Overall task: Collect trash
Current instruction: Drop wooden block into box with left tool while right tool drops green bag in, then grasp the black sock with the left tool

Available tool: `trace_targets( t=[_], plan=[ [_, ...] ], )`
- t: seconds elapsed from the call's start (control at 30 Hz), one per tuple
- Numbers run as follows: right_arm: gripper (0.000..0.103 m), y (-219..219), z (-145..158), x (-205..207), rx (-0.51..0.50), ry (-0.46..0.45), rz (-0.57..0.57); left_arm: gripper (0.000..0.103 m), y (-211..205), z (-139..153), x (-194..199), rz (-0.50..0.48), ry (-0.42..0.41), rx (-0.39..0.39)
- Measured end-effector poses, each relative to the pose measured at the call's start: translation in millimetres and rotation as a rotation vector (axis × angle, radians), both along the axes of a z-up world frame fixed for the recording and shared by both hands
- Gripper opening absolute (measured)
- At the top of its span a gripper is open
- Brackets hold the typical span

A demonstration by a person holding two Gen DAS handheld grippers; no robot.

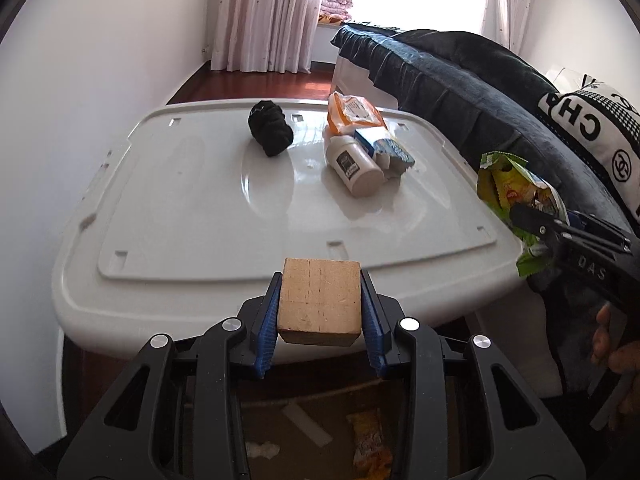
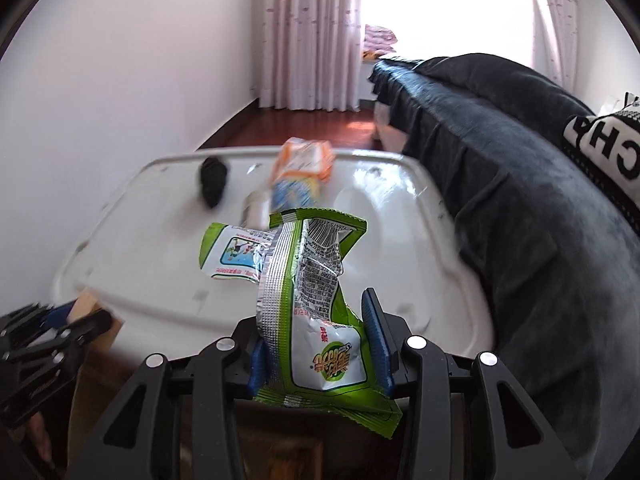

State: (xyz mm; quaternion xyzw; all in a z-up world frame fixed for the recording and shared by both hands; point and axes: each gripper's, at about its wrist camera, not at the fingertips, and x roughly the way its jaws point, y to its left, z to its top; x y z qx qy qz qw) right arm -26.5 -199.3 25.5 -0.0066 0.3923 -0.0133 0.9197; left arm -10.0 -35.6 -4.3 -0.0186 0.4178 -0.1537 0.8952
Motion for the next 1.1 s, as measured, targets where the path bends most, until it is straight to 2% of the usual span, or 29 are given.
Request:
trace_targets(
  t=[0.23,0.4,0.47,0.5,0.53,0.6,0.7,0.83,0.93,1.07,1.1],
  plan=[
    [0.042,44,-48,-80,0.105,0.133,0.056,0.035,21,-26,-71,0.005,0.078,0.034],
    [0.043,71,-84,-104,0.062,0.231,0.101,0.035,30,-49,-97,0.012,0.144,0.069],
    [0.047,78,-92,-104,0.036,0.266,0.114,0.036,34,-56,-100,0.031,0.173,0.061],
    [0.055,81,-96,-104,0.019,0.282,0.117,0.041,35,-57,-100,0.041,0.185,0.053],
    [0.072,83,-98,-107,0.004,0.287,0.11,0.045,36,-58,-100,0.052,0.195,0.051],
    [0.077,81,-99,-108,-0.018,0.274,0.096,0.06,38,-57,-101,0.076,0.202,0.056],
    [0.077,75,-96,-108,-0.006,0.262,0.08,0.069,42,-54,-100,0.106,0.191,0.078],
    [0.078,66,-87,-105,0.019,0.218,0.069,0.069,46,-50,-96,0.118,0.182,0.054],
    [0.078,61,-74,-100,0.034,0.173,0.073,0.069,46,-40,-90,0.108,0.14,0.037],
    [0.079,51,-52,-86,0.033,0.095,0.056,0.069,39,-19,-76,0.099,0.041,0.048],
    [0.079,49,-47,-82,0.031,0.077,0.05,0.072,36,-15,-71,0.099,0.023,0.061]
  ],
)
